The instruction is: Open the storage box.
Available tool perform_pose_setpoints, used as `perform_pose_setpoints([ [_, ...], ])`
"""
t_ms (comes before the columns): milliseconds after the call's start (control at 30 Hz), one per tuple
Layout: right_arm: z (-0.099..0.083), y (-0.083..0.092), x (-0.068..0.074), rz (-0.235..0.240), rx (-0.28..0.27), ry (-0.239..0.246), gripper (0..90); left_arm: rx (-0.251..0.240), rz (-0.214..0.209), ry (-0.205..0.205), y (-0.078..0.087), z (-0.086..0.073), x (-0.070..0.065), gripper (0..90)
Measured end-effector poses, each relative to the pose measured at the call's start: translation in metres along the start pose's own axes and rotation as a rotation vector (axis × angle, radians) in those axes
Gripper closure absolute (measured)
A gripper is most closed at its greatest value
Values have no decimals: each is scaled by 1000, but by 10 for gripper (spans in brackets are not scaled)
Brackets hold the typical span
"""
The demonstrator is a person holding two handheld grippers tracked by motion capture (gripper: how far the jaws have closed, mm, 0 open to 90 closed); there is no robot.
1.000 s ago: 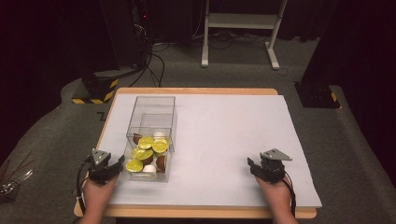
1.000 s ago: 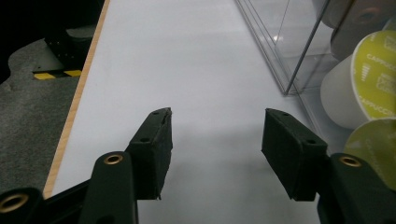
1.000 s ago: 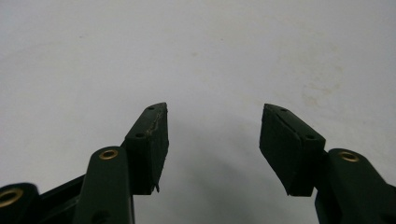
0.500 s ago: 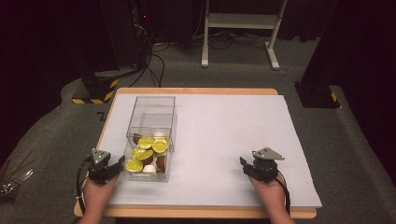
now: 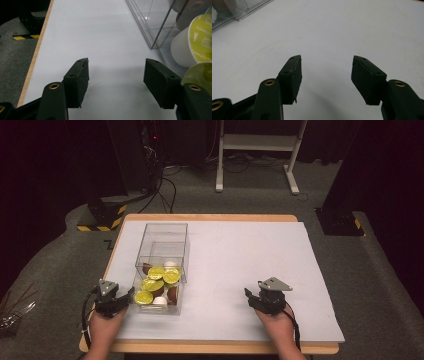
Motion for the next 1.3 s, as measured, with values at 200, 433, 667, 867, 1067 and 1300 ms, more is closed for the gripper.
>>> perform_pose_setpoints([
  [200, 11, -2, 18, 33, -12, 14, 420, -8, -14, 22, 1, 2, 0, 337],
  [433, 11, -9, 32, 64, 2, 18, 445, -9, -10, 19, 0, 2, -1, 311],
  [667, 17, -11, 44, 92, 1, 34, 447, 5, -10, 27, -1, 1, 1, 311],
  [867, 26, -12, 57, 129, -7, 37, 444, -8, -25, 23, 1, 2, -2, 318],
  [1067, 32, -13, 63, 141, -14, 62, 447, 2, -34, 19, 3, 1, 0, 331],
  [1300, 36, -15, 65, 142, -23, 68, 449, -3, -33, 13, 3, 2, -1, 360],
])
Point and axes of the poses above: each handheld gripper's, and its own axes: y roughly backward along the jaws, z roughly out of its top, x roughly to its left, the point moved 8 cm from there along -y, roughly forward along the jaws, and after that the axes turned 2 degrees about z, right-handed, at the moved point
